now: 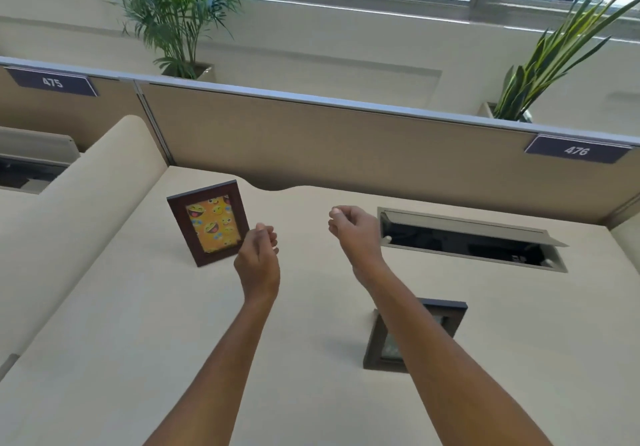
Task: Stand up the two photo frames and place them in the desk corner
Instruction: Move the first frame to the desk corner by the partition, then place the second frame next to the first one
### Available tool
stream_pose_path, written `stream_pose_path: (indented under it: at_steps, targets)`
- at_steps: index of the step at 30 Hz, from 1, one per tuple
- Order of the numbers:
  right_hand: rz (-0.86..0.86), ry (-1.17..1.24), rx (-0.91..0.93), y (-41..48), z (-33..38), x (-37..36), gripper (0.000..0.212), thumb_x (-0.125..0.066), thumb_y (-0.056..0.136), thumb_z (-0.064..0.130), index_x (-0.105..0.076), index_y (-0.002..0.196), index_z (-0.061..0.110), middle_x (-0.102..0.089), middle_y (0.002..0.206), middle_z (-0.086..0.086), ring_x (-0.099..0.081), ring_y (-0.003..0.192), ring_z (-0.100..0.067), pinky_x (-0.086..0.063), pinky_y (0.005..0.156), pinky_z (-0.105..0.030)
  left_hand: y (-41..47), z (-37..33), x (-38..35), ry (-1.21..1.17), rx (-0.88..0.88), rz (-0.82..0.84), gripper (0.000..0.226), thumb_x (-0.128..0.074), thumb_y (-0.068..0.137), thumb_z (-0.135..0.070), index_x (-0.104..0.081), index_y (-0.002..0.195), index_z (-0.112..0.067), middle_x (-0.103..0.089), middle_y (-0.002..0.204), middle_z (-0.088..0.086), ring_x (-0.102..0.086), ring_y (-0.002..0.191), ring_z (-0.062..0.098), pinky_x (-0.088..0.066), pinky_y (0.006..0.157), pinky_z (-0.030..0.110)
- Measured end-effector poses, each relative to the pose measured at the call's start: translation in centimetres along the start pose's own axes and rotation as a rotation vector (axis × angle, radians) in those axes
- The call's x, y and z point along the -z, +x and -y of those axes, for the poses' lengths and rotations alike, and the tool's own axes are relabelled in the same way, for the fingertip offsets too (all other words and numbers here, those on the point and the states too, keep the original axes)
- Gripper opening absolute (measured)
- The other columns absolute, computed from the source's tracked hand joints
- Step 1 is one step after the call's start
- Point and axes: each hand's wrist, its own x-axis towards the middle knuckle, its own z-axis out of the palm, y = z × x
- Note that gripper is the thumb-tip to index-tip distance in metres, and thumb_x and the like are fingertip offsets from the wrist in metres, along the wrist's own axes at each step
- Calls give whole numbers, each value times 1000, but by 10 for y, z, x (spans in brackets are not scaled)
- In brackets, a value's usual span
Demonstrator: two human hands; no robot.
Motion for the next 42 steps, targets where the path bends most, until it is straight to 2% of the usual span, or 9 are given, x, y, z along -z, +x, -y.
stream_pose_path:
  at_steps: [5,8,11,14,22,27,32,36,42]
  targets:
    - [-141,-47,55,-7,6,78,19,-61,97,27,-75,94,15,-76,89,-2,-74,84,-15,-61,94,-46,-39,-13,-31,15,-50,161,41,-41,105,-43,-72,101,-17,-75,95,-2,-72,92,15,-61,86,40]
    - [-236,-110,90,-14,4,120,19,-61,96,31,-73,83,24,-77,88,-4,-74,93,-24,-60,91,-48,-59,-20,-48,65,-102,237,41,-39,108,-42,-71,107,-16,-74,102,-3,-70,97,8,-60,91,39]
    - [-316,-132,94,-23,-4,158,22,-61,97,37,-72,81,27,-77,85,1,-74,91,-21,-59,86,-40,-77,-25,-65,100,-124,284,39,-39,108,-41,-70,107,-17,-73,103,-3,-69,99,10,-58,95,42]
    - [-383,-103,52,-34,-23,189,26,-61,96,39,-76,86,20,-77,85,3,-74,91,-20,-56,82,-35,-93,-23,-76,145,-137,326,39,-41,107,-42,-71,104,-17,-72,100,-3,-68,101,18,-57,95,46]
    - [-340,46,-249,-71,-110,218,29,-59,101,34,-74,87,13,-76,102,-8,-73,94,-25,-61,90,-40,-127,27,-65,307,117,443,37,-52,100,-49,-74,96,-19,-73,92,-5,-68,97,22,-56,95,52]
    - [-305,53,-357,-100,-151,212,32,-60,99,33,-73,82,10,-75,91,-4,-70,81,-23,-59,96,-51,-155,57,-44,305,262,439,30,-56,100,-43,-74,86,-24,-76,94,-3,-71,95,24,-56,97,51]
    - [-295,28,-346,-123,-172,204,31,-59,98,35,-78,82,16,-79,92,-2,-75,94,-24,-56,99,-54,-183,72,-30,300,306,447,31,-55,101,-42,-76,79,-37,-78,94,-14,-74,89,14,-57,97,46]
    - [-210,63,-302,-134,-181,199,35,-52,101,40,-80,90,22,-81,96,3,-73,105,-26,-53,104,-54,-201,75,-27,250,330,431,39,-56,99,-48,-76,66,-52,-78,84,-18,-74,93,17,-58,95,44]
    - [-181,117,-281,-139,-181,192,35,-52,103,42,-81,105,25,-80,109,8,-71,113,-17,-52,108,-47,-207,72,-30,238,320,390,37,-54,95,-58,-73,63,-55,-74,72,-29,-73,91,15,-58,84,34]
